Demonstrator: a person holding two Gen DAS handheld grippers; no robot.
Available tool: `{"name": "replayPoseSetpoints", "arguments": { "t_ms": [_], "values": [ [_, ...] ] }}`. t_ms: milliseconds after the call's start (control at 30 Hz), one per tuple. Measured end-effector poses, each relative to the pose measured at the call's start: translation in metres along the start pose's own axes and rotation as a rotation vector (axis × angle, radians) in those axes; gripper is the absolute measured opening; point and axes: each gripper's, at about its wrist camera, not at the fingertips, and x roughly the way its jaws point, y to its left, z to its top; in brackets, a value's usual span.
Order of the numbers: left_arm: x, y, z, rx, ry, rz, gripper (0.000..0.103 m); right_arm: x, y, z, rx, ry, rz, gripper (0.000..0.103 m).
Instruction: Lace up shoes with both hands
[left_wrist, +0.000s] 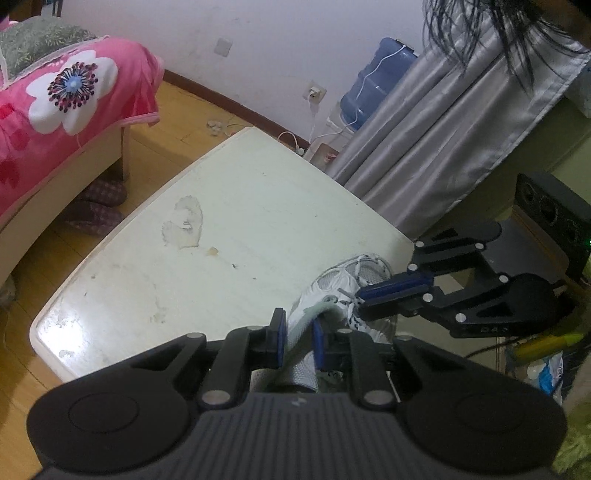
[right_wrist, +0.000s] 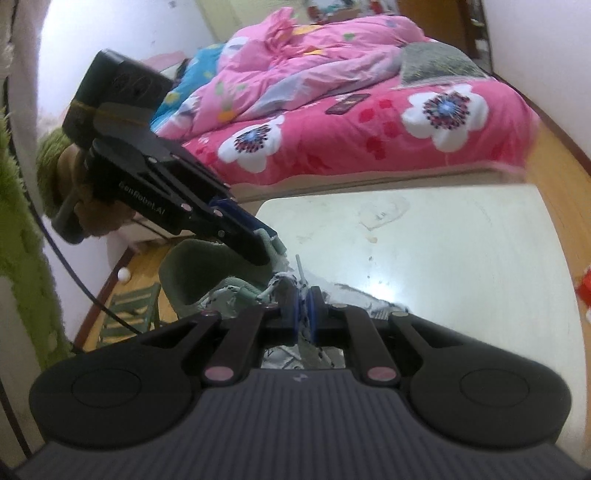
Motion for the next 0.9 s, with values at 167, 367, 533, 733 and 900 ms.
{"name": "replayPoseSetpoints", "arguments": {
  "t_ms": [167,367,533,733,900],
  "values": [
    [0.0,0.003,0.002,0.001,0.001,-0.009,0.016,0.003,0.003,0.006,-0.136,0.035,0.016,0.005],
    [0.0,0.006,0.003,-0.011,0.0,-0.019,0.016,0.003,0.009,0.01,-0.302,0.055,0.032,0.005],
    [0.0,0.009,0.003,-0.027,-0.002,-0.026,0.016,0.001,0.007,0.01,-0.339,0.052,0.05,0.005],
    [0.0,0.01,0.003,-0.027,-0.002,-0.027,0.016,0.001,0.005,0.009,-0.352,0.047,0.059,0.005],
    [0.0,0.013,0.003,-0.019,0.0,-0.026,0.016,0.001,0.005,0.01,-0.355,0.052,0.063,0.005]
  ]
}}
